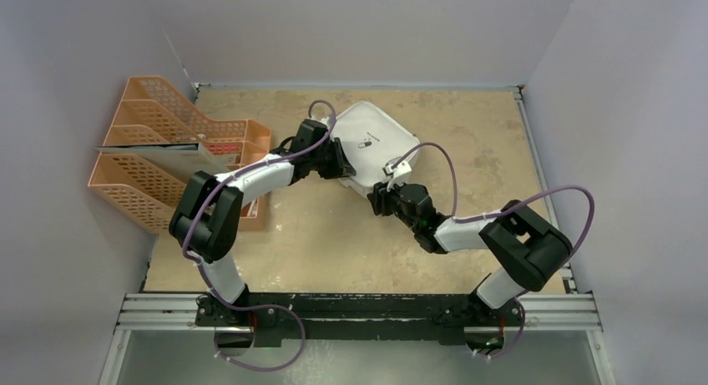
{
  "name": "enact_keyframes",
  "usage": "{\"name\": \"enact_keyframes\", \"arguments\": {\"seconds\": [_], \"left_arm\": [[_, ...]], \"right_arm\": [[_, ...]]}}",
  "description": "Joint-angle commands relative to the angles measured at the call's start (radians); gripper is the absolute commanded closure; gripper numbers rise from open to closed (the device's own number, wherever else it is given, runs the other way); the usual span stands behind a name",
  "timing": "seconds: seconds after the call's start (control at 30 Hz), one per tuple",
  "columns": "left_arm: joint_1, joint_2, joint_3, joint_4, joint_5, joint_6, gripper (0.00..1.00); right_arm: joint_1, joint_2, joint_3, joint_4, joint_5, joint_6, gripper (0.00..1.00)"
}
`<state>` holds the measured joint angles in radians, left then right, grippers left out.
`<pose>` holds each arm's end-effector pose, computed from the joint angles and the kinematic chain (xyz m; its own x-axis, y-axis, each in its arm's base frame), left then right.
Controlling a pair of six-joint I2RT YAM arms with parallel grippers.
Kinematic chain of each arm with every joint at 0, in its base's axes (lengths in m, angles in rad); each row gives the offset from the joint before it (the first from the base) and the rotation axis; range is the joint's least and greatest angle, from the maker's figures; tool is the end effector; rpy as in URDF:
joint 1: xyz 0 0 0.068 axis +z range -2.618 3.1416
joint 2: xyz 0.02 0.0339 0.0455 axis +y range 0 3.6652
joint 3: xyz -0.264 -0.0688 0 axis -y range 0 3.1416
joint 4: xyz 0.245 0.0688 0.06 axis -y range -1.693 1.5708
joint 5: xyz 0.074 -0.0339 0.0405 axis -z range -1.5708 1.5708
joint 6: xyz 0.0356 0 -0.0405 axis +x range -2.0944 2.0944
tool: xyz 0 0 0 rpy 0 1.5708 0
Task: Organize the medicine kit
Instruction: Zip the medicine box at the center of the board.
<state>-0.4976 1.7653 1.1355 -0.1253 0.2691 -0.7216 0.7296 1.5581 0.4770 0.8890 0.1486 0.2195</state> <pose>0.3322 -0.1912 0.2025 -0.8685 -0.2529 -0.4263 0.0753 0.7827 -0.6178 0.2212 0.1907 0.1686 -0.2589 0.0574 -0.9642 -0.5067 0.8418 0.1861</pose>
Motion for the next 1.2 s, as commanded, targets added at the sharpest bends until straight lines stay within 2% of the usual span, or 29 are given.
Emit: {"name": "enact_keyframes", "arguments": {"seconds": [0.0,0.1,0.27,0.37,0.53,0.73,1.17], "left_arm": [[-0.008,0.02,-0.033,-0.136,0.005,0.044,0.88],[-0.011,0.023,-0.034,-0.127,0.009,0.039,0.88],[-0.013,0.037,-0.033,-0.115,0.029,0.024,0.88],[-0.017,0.035,-0.036,-0.115,0.024,0.024,0.88],[-0.019,0.034,-0.042,-0.105,0.024,0.017,0.88],[-0.024,0.043,-0.027,-0.114,0.018,0.02,0.88],[-0.039,0.059,-0.033,-0.099,0.0,0.01,0.88]], "right_arm": [[0.021,0.045,0.053,0.107,0.079,-0.023,0.54],[0.04,0.068,0.062,0.125,0.107,-0.01,0.62],[0.065,0.096,0.061,0.187,0.137,0.018,0.66],[0.07,0.108,0.062,0.218,0.132,0.039,0.66],[0.079,0.116,0.058,0.256,0.148,0.075,0.59],[0.083,0.089,0.051,0.26,0.227,0.104,0.59],[0.096,0.093,0.056,0.281,0.226,0.178,0.62]]}}
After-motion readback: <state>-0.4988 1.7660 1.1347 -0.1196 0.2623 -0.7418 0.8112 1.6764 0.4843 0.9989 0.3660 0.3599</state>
